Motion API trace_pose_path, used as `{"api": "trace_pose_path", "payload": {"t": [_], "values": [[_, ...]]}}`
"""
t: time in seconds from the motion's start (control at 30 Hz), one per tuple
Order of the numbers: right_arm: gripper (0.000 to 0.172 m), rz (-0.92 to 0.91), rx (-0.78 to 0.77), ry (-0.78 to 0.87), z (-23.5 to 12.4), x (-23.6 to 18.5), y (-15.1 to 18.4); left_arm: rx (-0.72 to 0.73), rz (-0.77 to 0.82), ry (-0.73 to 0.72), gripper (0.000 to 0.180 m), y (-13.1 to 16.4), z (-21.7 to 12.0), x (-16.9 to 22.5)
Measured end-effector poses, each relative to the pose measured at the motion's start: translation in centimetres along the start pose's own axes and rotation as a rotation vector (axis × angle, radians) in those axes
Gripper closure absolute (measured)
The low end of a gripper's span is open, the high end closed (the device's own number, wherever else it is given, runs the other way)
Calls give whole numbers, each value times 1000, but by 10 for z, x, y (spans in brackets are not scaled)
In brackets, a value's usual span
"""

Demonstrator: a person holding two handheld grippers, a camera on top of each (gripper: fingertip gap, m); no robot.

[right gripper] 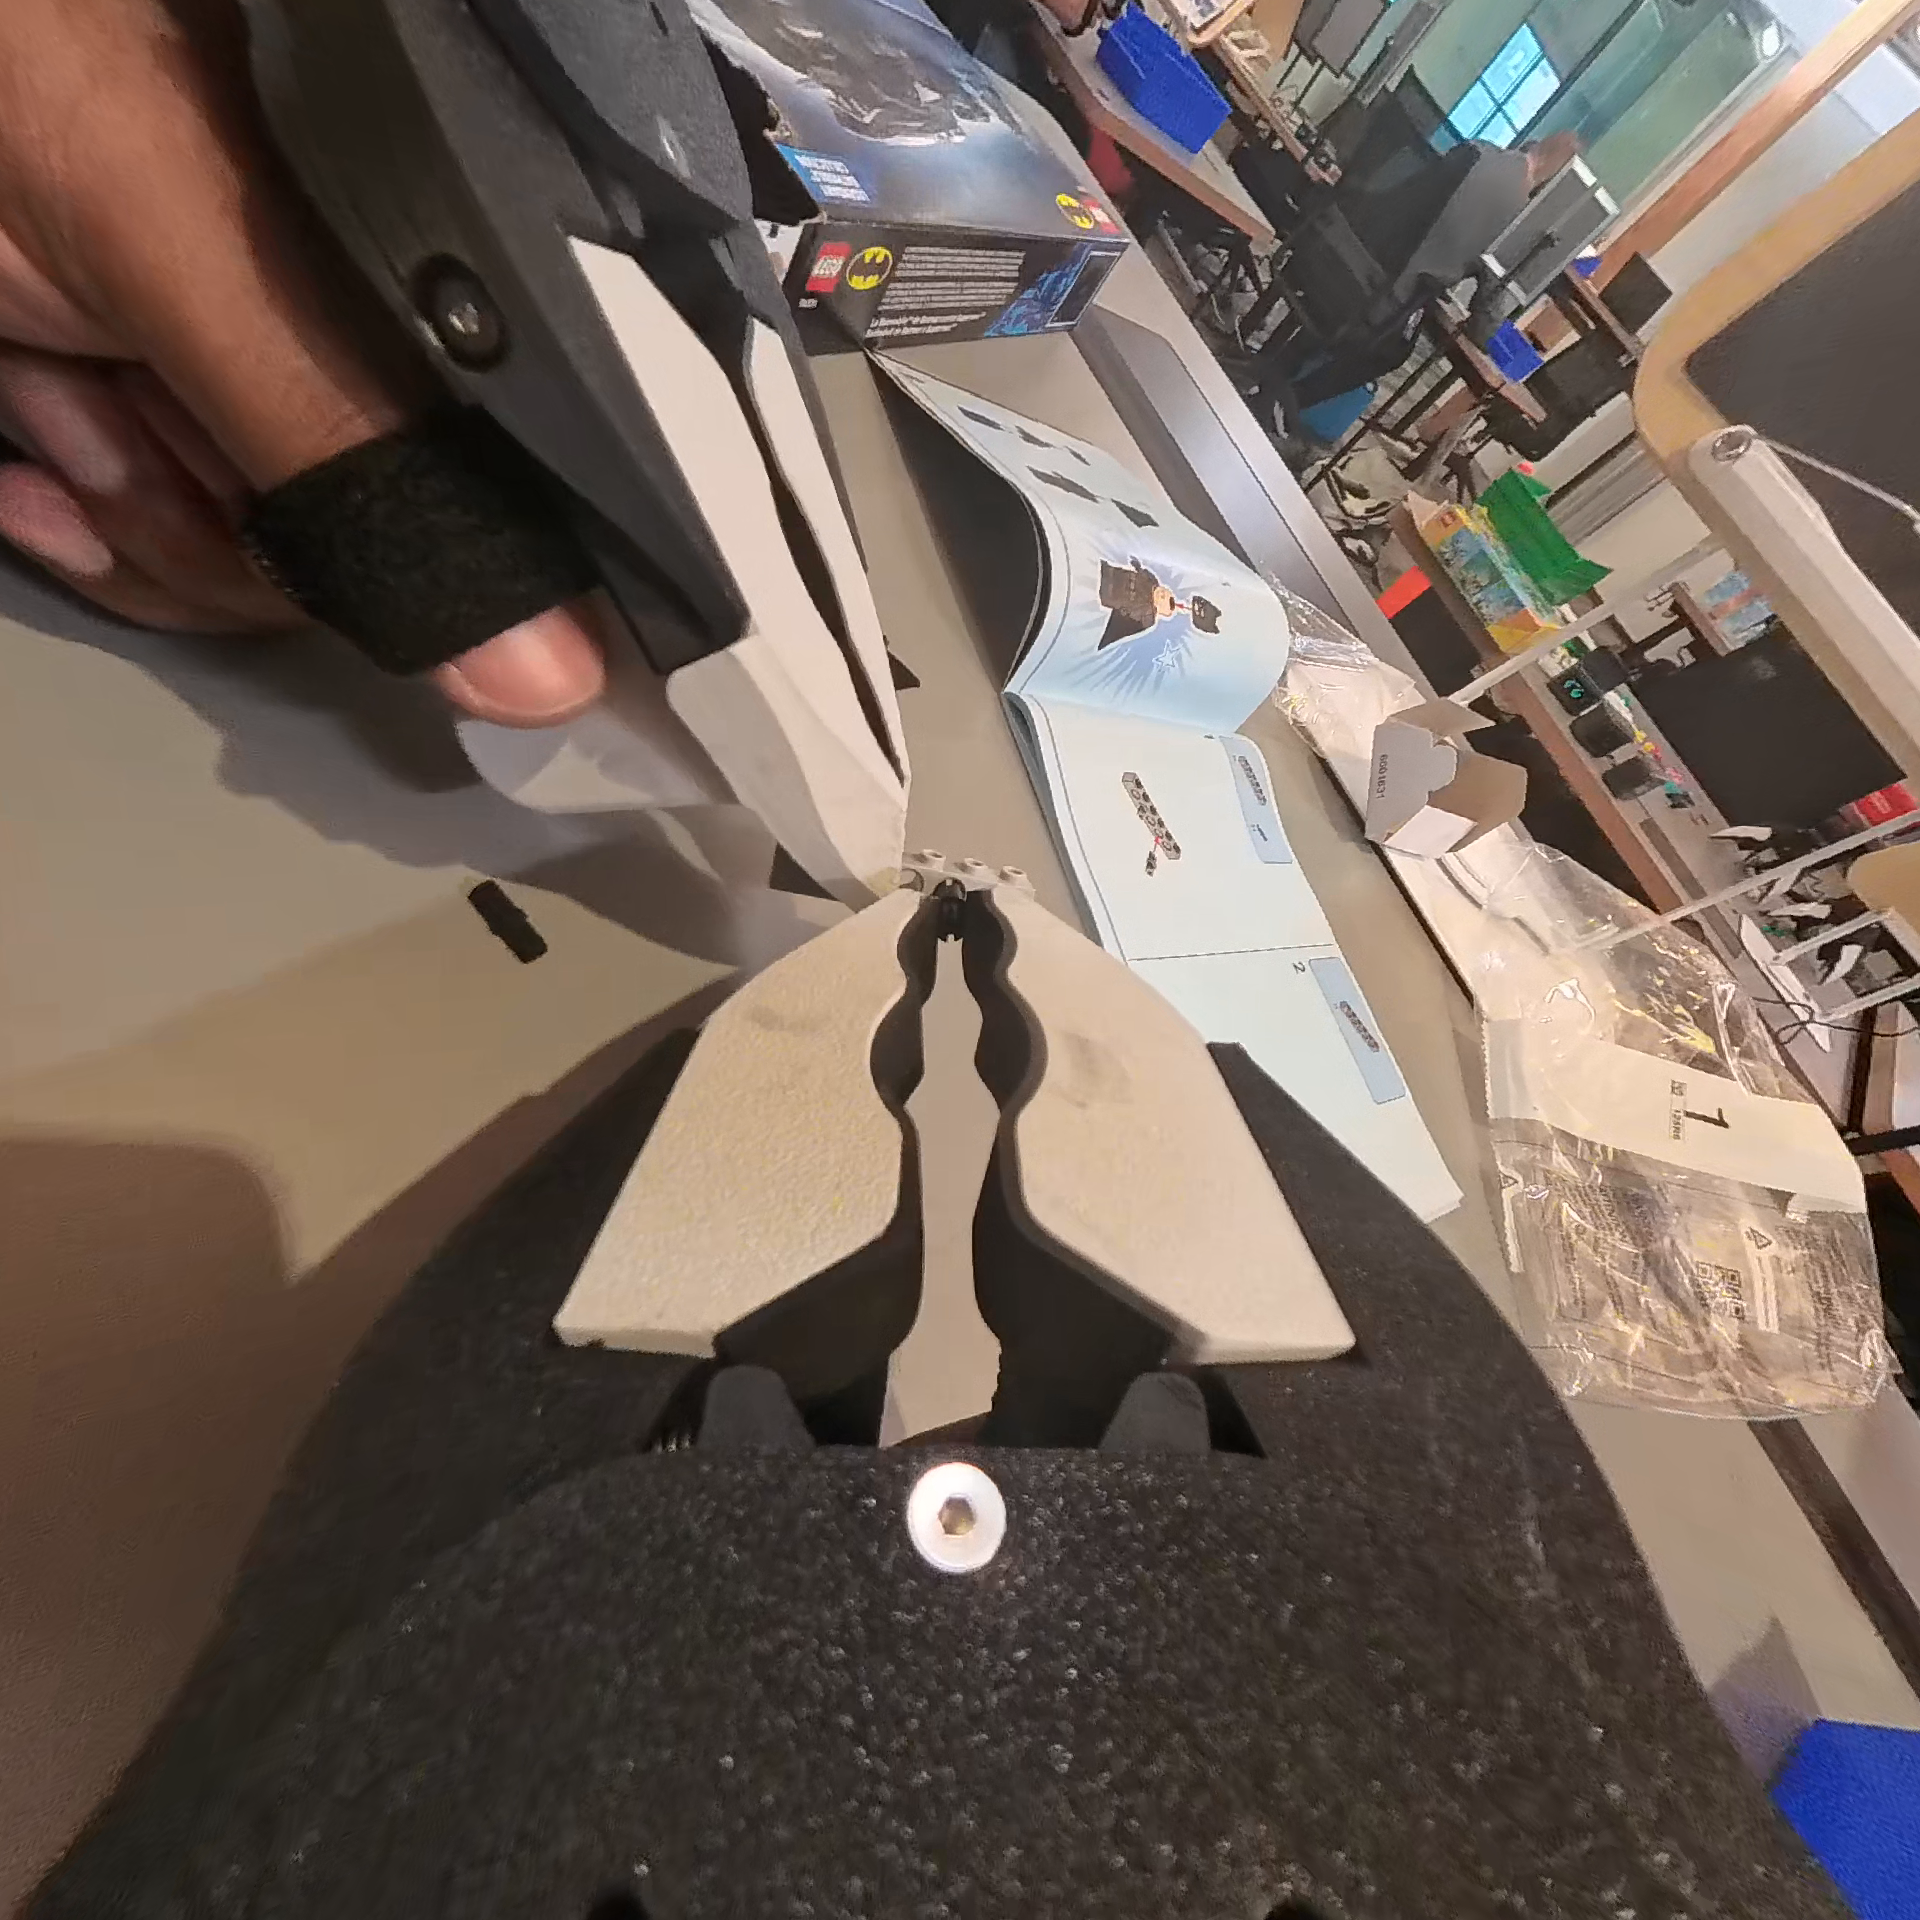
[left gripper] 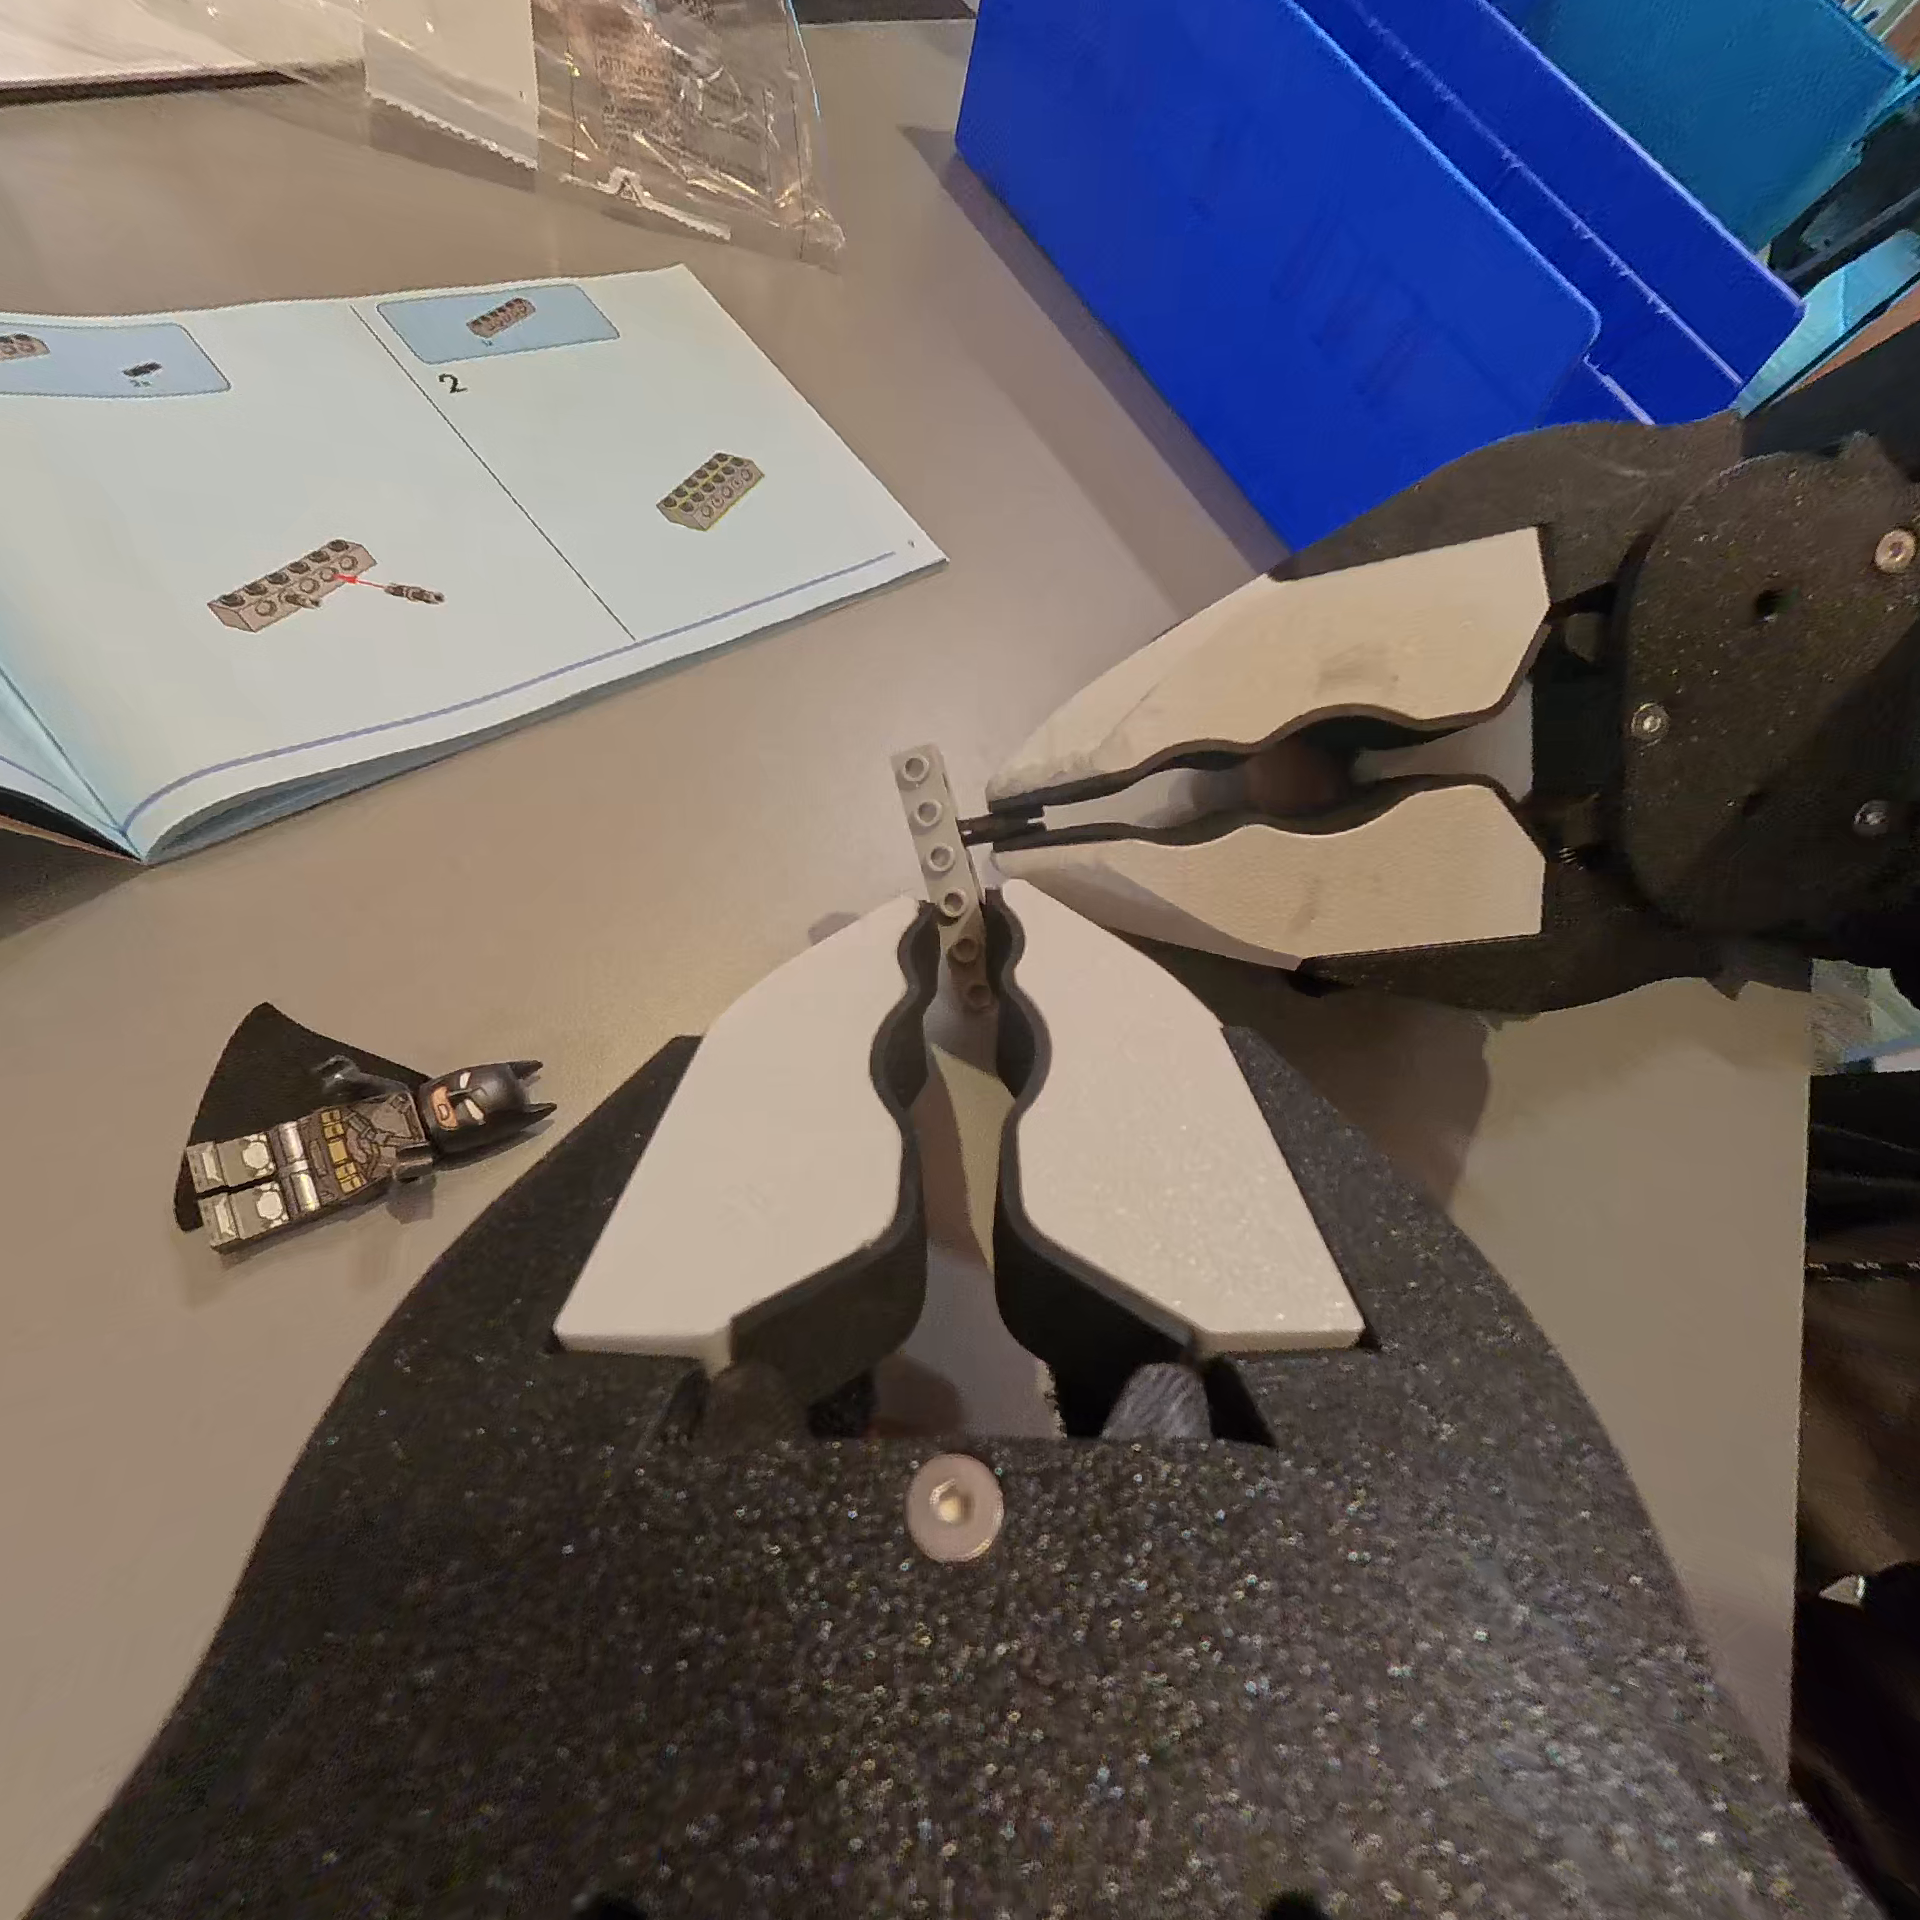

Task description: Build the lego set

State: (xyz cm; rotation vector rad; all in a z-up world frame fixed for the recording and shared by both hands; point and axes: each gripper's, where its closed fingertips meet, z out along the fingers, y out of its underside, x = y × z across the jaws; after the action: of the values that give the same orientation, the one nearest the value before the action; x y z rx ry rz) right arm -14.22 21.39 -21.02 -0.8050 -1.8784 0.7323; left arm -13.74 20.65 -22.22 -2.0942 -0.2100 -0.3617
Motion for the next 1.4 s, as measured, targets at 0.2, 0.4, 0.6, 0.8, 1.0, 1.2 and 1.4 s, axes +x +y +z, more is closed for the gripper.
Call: {"api": "trace_pose_path", "payload": {"t": [0.2,0.4,0.6,0.8,1.0,1.2,1.4], "values": [[166,112,-9,-75,-1,-2,2,-22,172,-90,172,1,0,-2],[166,94,6,-62,-2,-1,0,-10,212,-90,172,-1,-1,-1],[166,-90,1,15,-3,0,-2,1,150,-37,172,-2,-3,1],[166,-55,-1,10,-2,0,-2,-1,190,-52,171,-2,-2,3],[166,107,2,-75,-3,-1,0,-16,339,-107,172,0,-1,5],[166,94,11,-99,-3,-4,0,-26,418,-108,172,2,0,7],[164,-39,20,-59,-3,-5,2,-27,319,-113,172,0,-2,0]]}}
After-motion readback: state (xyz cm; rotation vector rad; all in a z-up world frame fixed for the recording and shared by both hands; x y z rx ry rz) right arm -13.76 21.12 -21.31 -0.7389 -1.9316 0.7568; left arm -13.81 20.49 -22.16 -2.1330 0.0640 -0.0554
